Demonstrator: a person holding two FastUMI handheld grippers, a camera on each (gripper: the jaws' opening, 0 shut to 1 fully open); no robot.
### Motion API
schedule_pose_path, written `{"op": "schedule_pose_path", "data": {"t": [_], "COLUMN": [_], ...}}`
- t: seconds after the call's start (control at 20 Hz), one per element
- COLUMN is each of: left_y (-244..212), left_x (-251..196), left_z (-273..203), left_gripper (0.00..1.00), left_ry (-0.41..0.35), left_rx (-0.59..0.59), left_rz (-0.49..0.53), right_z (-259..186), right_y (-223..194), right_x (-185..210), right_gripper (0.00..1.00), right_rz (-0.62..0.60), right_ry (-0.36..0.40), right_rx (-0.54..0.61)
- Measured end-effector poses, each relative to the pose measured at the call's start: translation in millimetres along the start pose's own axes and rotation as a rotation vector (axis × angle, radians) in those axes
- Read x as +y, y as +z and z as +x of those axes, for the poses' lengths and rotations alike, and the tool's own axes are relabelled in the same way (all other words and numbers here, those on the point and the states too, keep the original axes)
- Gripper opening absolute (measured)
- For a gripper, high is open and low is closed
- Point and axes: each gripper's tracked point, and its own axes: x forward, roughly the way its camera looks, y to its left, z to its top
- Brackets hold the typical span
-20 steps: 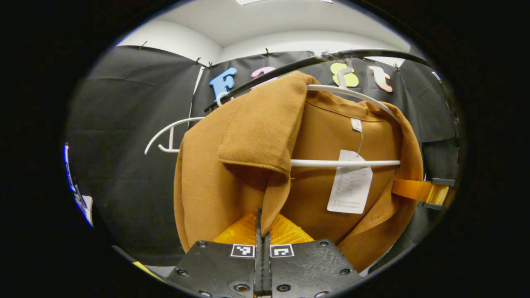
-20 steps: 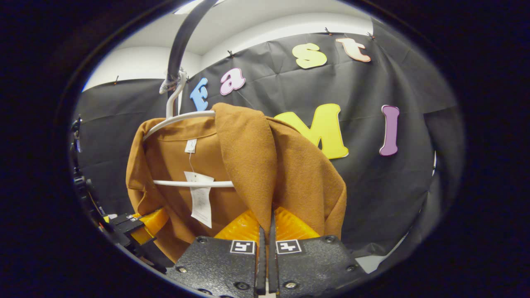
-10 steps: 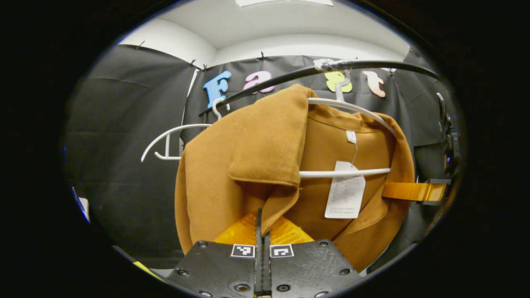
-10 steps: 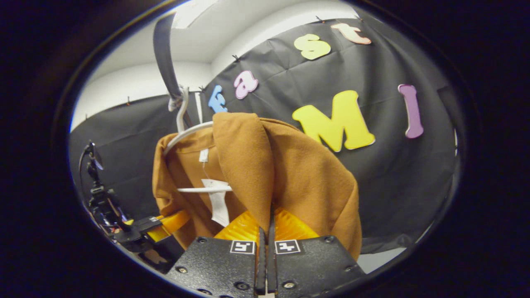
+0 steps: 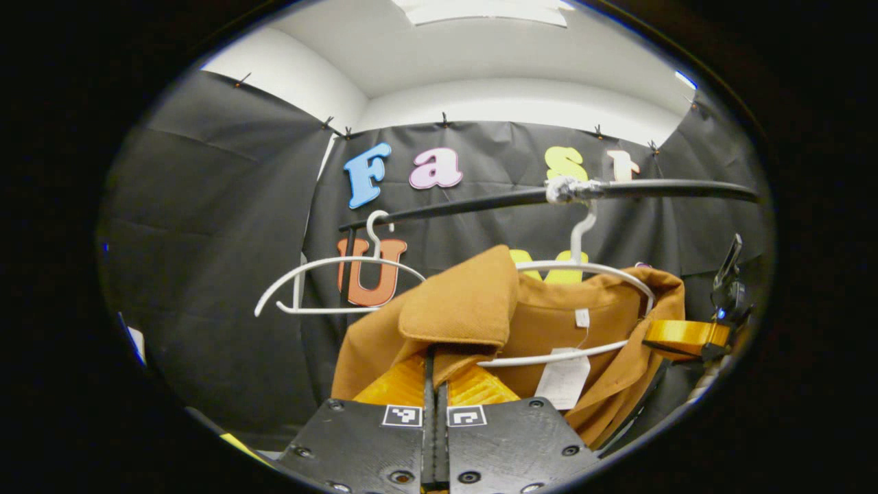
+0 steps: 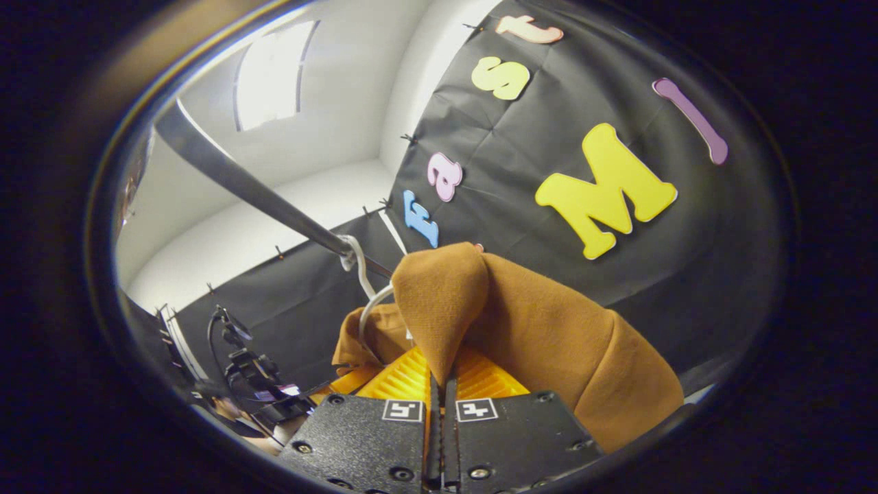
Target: Grasp the clothes on the hanger with both hands and then place them into the laundry hamper below.
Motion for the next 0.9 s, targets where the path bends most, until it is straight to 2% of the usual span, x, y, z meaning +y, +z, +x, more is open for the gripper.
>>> {"op": "schedule_pose_path", "data": {"t": [0.1,0.2,0.3,0.35,0.4,0.45,0.5,0.6,0.65,0.7,0.75,0.8,0.85,0.9], "left_y": [14.0,22.2,28.3,32.5,35.8,39.1,39.3,32.9,31.2,32.2,34.4,33.9,31.3,24.6], "left_x": [18.8,29.8,42.2,47.6,52.6,55.0,56.3,55.0,55.4,56.1,55.5,48.1,43.5,40.6], "left_z": [-2.3,-1.7,-0.3,1.8,2.8,4.7,8.0,9.4,10.7,11.6,11.8,12.5,12.2,11.7], "left_gripper": [0.00,0.00,0.00,0.05,0.04,0.00,0.05,0.05,0.00,0.00,0.05,0.00,0.05,0.00], "left_ry": [0.031,0.039,0.046,0.046,0.050,0.047,0.041,0.022,0.017,0.013,0.004,-0.032,-0.056,-0.087], "left_rx": [-0.029,-0.034,-0.036,-0.042,-0.045,-0.053,-0.056,-0.039,-0.029,-0.028,-0.025,-0.018,0.000,0.021], "left_rz": [0.014,-0.017,-0.058,-0.067,-0.065,-0.056,-0.047,-0.056,-0.066,-0.070,-0.084,-0.106,-0.111,-0.116], "right_z": [-3.1,-8.4,-13.6,-13.8,-16.3,-16.1,-17.3,-21.0,-23.4,-26.5,-26.9,-28.8,-29.8,-32.5], "right_y": [7.5,16.3,29.7,36.2,43.5,47.4,51.2,54.5,61.2,67.1,71.3,72.9,71.6,69.5], "right_x": [6.7,18.3,18.8,18.1,17.1,14.9,12.1,9.1,7.0,4.1,0.6,-4.5,-6.7,-7.3], "right_gripper": [0.04,0.04,0.04,0.05,0.04,0.04,0.04,0.04,0.04,0.04,0.04,0.04,0.04,0.04], "right_rz": [0.037,0.086,0.140,0.171,0.202,0.219,0.226,0.241,0.266,0.292,0.300,0.298,0.298,0.299], "right_ry": [0.040,0.113,0.152,0.166,0.180,0.182,0.181,0.180,0.185,0.186,0.181,0.169,0.164,0.159], "right_rx": [-0.019,-0.036,-0.066,-0.083,-0.103,-0.114,-0.125,-0.138,-0.164,-0.185,-0.199,-0.206,-0.203,-0.200]}}
